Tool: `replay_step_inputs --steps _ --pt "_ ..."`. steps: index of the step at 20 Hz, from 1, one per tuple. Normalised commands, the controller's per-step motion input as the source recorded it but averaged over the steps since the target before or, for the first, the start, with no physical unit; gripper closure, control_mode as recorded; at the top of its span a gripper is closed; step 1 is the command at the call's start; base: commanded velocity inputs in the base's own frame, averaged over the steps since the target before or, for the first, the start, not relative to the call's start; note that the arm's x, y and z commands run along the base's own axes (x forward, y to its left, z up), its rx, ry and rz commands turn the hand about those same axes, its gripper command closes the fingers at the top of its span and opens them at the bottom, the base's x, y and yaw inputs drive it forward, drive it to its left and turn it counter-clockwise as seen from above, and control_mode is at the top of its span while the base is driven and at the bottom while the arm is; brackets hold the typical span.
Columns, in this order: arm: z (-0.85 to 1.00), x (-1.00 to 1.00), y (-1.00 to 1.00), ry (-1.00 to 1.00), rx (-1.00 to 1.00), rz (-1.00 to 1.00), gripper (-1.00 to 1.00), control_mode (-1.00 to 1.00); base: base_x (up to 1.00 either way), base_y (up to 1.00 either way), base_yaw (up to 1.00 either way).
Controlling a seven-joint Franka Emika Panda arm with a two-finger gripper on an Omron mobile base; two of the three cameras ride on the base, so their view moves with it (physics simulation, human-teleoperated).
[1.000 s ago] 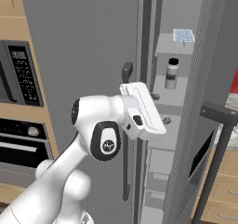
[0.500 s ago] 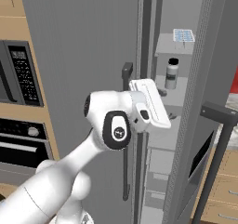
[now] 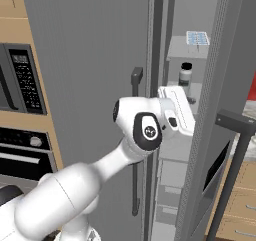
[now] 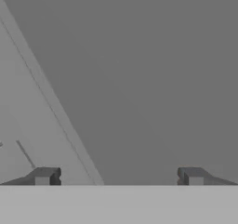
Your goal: Open the freezer door, pick up the ice cube tray from the freezer, and place it on the dining counter.
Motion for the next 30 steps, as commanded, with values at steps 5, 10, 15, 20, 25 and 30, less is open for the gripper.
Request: replay_step_inputs --steps 5,10,15,20,25,30 --pt "-0.11 0.17 -0.50 -0.03 0.00 -0.01 -1.00 -1.00 0.00 0.00 0.00" --pt "-0.01 0.05 -0.50 0.00 0.00 -0.01 -1.00 -1.00 0.00 0.00 0.00" --pt "0.00 0.00 -0.61 0.00 0.00 0.00 -1.00 -1.00 0.00 0.00 0.00" --pt "0.00 0.00 -0.64 0.00 0.00 0.00 -1.00 -1.00 0.00 0.00 0.00" --pt "0.00 -0.02 -0.51 0.00 0.00 0.00 -1.00 -1.00 0.00 0.00 0.00" --pt "0.00 -0.04 -0.33 0.00 0.00 0.00 -1.00 -1.00 0.00 0.00 0.00"
